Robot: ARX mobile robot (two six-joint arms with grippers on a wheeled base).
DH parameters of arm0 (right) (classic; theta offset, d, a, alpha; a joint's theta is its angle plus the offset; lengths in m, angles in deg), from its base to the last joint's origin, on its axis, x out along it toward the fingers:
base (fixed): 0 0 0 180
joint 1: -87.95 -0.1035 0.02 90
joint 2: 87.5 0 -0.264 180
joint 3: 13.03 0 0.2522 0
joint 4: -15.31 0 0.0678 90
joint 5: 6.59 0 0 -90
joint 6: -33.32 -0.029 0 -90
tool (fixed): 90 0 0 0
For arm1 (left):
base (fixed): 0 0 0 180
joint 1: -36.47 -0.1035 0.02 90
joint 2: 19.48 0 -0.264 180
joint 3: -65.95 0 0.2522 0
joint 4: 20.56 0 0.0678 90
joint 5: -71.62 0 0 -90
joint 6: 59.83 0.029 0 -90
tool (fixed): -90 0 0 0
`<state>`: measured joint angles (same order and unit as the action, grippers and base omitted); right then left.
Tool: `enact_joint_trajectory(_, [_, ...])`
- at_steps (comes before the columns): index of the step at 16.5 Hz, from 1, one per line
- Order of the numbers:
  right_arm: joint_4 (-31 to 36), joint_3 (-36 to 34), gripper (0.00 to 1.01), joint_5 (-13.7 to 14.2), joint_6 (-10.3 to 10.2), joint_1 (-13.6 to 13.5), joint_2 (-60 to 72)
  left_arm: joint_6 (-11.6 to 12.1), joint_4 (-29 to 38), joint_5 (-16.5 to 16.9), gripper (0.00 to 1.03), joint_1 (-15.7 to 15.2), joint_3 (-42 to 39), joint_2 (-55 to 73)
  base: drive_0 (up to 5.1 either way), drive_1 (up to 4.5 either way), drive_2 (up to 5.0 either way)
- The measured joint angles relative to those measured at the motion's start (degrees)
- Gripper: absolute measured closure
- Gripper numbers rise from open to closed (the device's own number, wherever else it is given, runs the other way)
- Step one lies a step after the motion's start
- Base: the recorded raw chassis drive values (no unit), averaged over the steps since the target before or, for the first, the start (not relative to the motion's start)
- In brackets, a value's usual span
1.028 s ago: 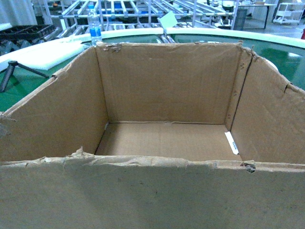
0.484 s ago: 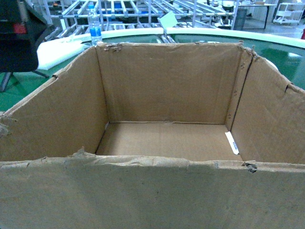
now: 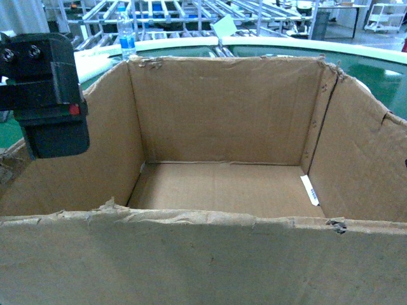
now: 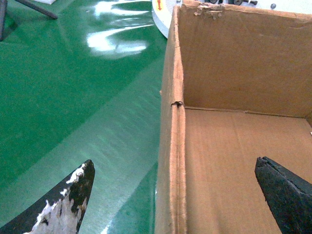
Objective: Sort boxes to right shelf from conveyor
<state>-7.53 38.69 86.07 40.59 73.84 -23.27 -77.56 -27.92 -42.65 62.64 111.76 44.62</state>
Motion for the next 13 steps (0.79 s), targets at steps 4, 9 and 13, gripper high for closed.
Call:
enact_joint_trajectory(4, [-3.15,2.84,0.03,-0.46,-3.02,0.33,3.89,-0.37,0.68,-0.20,0.05,1.11,1.55,1.42,0.0,0.00,0.0])
enact_joint_trajectory(9, [-4.79,3.80,0.03,1.25,-2.64,0.61,7.93,-4.55,-1.84,-0.44,0.05,1.03,2.32,4.31,0.0,0.00,0.0])
enact_joint_trajectory(13, [-4.55,3.87,0.03,1.62,-1.95,0.22,8.28,-14.88,-13.57,4.35,0.05,-0.04,6.64,4.31,0.0,0.00,0.0])
